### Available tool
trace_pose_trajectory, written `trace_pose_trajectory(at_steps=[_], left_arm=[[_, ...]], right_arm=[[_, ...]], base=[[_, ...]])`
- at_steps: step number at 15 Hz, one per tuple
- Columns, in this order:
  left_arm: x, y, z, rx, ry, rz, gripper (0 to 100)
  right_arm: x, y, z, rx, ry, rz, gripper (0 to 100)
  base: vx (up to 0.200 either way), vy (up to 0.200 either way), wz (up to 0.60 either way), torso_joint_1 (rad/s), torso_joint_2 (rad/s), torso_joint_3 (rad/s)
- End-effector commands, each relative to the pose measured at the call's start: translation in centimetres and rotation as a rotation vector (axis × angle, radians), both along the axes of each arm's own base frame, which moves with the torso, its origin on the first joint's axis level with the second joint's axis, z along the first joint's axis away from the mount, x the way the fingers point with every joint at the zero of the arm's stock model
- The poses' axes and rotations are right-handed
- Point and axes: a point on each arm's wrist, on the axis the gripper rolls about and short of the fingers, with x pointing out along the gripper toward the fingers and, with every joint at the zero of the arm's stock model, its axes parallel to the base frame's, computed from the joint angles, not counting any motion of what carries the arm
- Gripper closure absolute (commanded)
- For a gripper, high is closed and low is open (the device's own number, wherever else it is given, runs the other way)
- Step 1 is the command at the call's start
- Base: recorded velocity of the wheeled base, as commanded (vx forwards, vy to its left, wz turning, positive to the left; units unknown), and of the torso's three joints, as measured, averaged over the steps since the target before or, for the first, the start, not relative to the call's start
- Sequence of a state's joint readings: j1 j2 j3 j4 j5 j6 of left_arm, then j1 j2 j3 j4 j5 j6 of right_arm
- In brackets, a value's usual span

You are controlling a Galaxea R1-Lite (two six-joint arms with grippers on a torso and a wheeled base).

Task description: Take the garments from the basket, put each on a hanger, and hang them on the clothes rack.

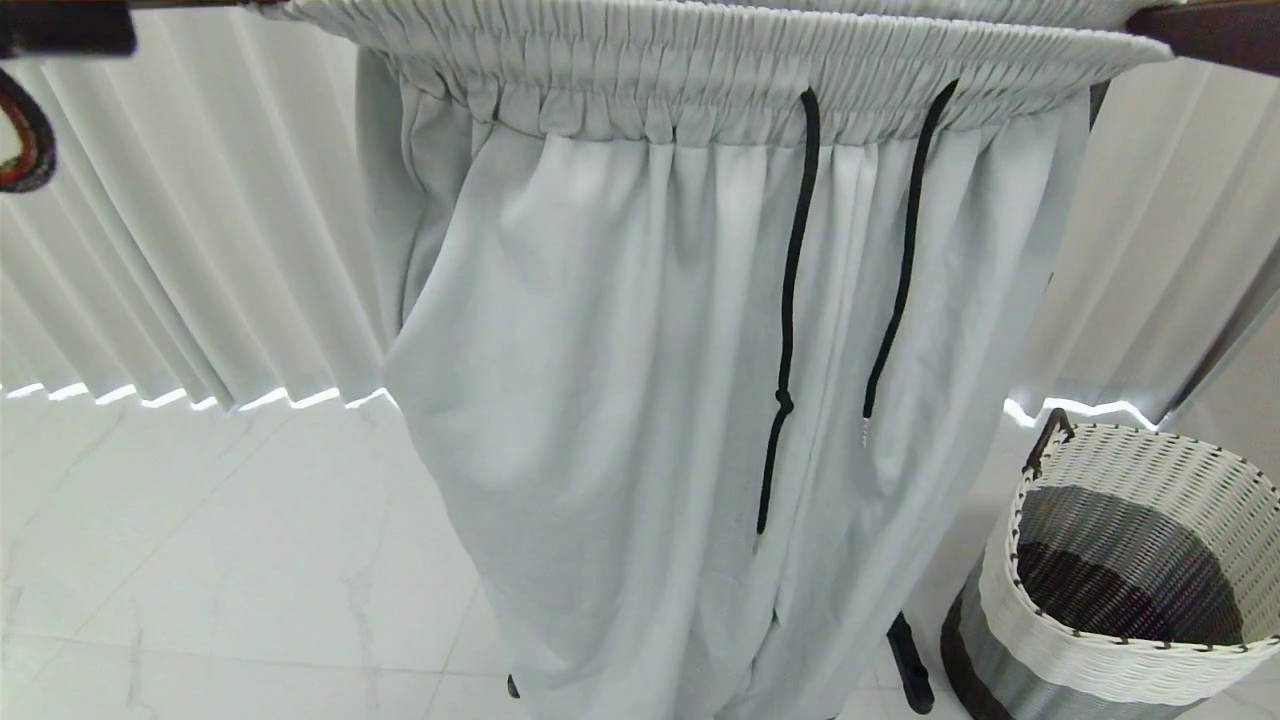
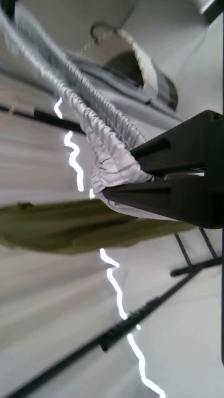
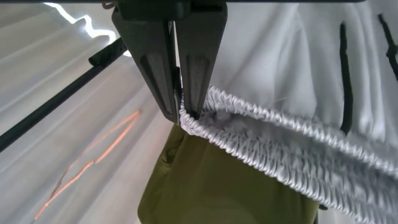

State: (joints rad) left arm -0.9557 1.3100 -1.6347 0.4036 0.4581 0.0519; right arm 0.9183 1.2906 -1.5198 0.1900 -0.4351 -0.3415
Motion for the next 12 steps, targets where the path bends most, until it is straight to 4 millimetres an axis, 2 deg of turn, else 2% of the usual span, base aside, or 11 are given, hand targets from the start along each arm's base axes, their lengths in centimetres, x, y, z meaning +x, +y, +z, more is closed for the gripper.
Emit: trace_pose_trajectory(at_steps=[1, 10, 11, 12], left_arm=[[0.51, -0.01, 0.14, -0.004, -0.005, 0.025, 100], [0.51, 0.08, 0.21, 0.027, -0.033, 0.025, 100], [0.54, 0.04, 0.23, 0.030, -0.035, 0.025, 100], [0.54, 0.04, 0.22, 0.029, -0.035, 0.024, 100]], right_arm=[[-0.11, -0.14, 0.02, 0.001, -0.002, 0.000, 100], [-0.22, -0.06, -0.55, -0.023, 0.017, 0.008, 100], [-0.24, -0.08, -0.68, -0.030, 0.022, 0.008, 0], [-0.30, -0.17, -0.67, -0.029, 0.022, 0.008, 0]], base=[[0.000, 0.000, 0.00, 0.000, 0.00, 0.000], [0.000, 0.000, 0.00, 0.000, 0.00, 0.000], [0.000, 0.000, 0.00, 0.000, 0.00, 0.000], [0.000, 0.000, 0.00, 0.000, 0.00, 0.000]])
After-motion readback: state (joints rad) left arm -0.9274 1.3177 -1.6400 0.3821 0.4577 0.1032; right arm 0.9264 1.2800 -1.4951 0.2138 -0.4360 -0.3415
